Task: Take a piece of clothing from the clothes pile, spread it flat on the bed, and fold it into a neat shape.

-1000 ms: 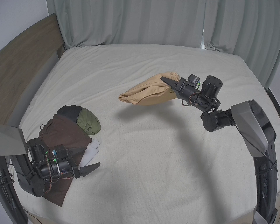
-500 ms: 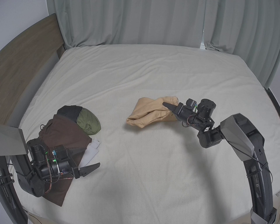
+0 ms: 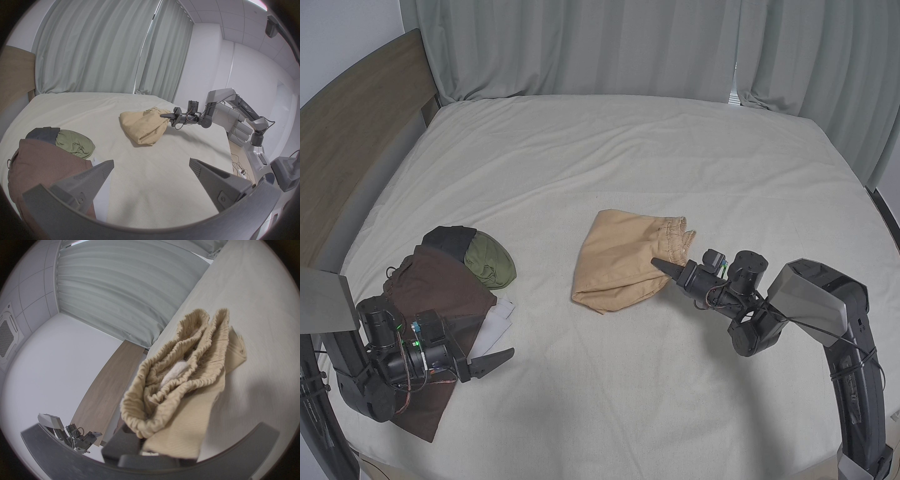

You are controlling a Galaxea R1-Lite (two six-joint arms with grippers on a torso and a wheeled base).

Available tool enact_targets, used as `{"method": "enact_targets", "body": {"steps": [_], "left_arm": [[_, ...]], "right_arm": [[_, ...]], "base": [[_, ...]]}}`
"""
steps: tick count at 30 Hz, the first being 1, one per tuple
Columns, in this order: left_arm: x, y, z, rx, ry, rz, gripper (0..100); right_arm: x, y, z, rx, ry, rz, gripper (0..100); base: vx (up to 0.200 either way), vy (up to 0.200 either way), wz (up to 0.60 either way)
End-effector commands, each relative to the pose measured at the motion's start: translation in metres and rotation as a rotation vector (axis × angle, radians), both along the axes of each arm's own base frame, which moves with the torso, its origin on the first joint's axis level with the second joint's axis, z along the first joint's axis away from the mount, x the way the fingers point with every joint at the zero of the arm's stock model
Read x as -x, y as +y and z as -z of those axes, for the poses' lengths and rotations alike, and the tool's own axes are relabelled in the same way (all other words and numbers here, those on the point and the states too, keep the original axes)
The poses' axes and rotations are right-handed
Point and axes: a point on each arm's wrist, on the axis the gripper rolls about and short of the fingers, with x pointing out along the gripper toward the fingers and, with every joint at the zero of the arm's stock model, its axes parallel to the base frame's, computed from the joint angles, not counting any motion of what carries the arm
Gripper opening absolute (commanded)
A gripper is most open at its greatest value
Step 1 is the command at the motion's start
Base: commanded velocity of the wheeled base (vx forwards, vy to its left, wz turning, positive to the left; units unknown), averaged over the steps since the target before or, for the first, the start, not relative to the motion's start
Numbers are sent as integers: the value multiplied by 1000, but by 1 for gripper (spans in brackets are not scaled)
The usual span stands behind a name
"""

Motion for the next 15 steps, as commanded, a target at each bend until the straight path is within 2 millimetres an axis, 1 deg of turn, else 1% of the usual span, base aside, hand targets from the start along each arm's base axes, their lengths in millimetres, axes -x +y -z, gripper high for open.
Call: {"method": "enact_targets", "body": {"steps": [1, 8, 11, 15], "left_arm": [[0, 0, -1, 0, -4, 0, 100], [-1, 0, 0, 0, -4, 0, 100], [-1, 0, 0, 0, -3, 0, 100], [-1, 0, 0, 0, -3, 1, 100]], "right_arm": [[11, 4, 18, 15, 48, -15, 0], [17, 3, 41, 17, 57, -12, 0], [17, 1, 46, 17, 57, -9, 0], [16, 1, 45, 16, 54, -8, 0]], "base": [[0, 0, 0], [0, 0, 0], [0, 0, 0], [0, 0, 0]]}}
